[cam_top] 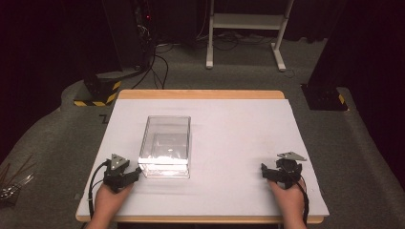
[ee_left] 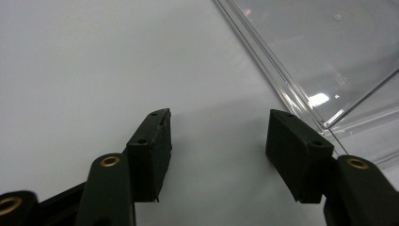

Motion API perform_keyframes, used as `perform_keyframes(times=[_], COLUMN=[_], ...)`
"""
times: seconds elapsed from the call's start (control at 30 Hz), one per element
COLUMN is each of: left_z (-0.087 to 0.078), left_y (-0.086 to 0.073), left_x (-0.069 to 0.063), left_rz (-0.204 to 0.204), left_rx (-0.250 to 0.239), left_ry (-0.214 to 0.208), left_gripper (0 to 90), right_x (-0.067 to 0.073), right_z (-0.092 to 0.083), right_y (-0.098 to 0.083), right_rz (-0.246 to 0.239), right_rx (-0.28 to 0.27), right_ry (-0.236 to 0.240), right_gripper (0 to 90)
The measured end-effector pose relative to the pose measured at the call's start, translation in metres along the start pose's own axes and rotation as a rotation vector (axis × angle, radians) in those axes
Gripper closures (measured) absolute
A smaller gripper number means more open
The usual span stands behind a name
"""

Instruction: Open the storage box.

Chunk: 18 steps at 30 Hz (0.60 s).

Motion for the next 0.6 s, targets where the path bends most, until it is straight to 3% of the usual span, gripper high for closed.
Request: perform_keyframes(times=[0.37,0.53,0.57,0.6], left_z=[-0.0003,-0.0027,-0.0041,-0.0059], left_y=[0.0001,-0.0004,-0.001,-0.0015], left_x=[0.0002,0.0008,0.0001,-0.0005], left_rz=[-0.012,-0.025,-0.027,-0.024], left_rx=[-0.001,-0.01,-0.013,-0.016], left_ry=[-0.013,-0.022,-0.03,-0.035], left_gripper=[41.2,44.0,45.1,46.1], right_x=[-0.0002,-0.0025,-0.0019,0.0068], right_z=[-0.0003,-0.003,-0.004,-0.0089], right_y=[0.0,0.0008,0.0009,0.0031], right_rz=[0.003,0.013,0.005,-0.014], right_rx=[-0.001,-0.014,-0.017,-0.047], right_ry=[0.0,-0.014,-0.013,0.03], right_gripper=[9.3,17.3,22.7,26.2])
Point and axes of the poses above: each handheld gripper's, and its own axes: z roughly forward along the jaws, y roughly out of its top, x roughly to its left, the point moved 10 cm from there along z, roughly forward along the jaws, and after that the axes turned 8 degrees about z, right-handed, at the moved point
